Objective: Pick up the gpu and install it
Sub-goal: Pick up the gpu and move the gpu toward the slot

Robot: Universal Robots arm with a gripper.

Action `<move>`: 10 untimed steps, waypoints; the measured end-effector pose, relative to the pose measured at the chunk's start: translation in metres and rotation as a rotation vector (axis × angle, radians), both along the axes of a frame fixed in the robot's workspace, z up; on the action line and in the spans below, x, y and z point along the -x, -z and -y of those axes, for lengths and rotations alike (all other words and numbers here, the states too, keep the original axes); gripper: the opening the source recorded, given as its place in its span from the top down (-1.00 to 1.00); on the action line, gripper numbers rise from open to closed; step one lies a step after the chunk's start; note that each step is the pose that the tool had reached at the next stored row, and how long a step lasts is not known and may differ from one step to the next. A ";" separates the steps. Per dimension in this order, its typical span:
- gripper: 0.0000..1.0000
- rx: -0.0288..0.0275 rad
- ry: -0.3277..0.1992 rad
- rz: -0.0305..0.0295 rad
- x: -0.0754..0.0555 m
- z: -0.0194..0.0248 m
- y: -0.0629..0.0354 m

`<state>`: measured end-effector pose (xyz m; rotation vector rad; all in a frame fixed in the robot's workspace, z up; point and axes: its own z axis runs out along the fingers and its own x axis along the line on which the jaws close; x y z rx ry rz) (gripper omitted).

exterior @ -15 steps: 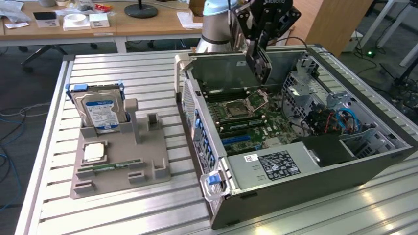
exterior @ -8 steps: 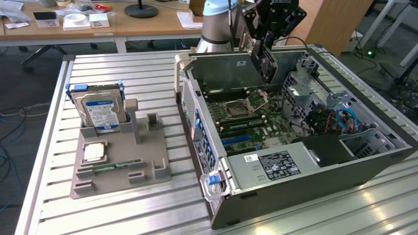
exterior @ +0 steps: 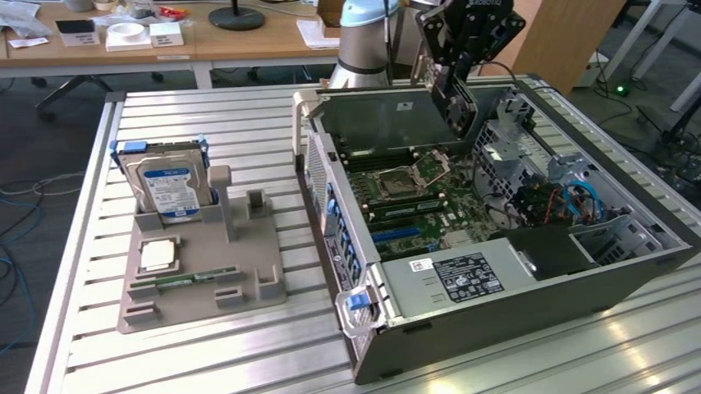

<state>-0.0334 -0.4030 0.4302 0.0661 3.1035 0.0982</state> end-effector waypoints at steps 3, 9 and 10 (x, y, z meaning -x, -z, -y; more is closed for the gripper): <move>0.47 0.0001 0.000 0.0000 -0.008 -0.0002 0.0000; 0.47 0.0000 0.000 0.0000 -0.029 -0.0008 0.0000; 0.47 -0.0001 0.000 0.0000 -0.033 -0.0010 0.0000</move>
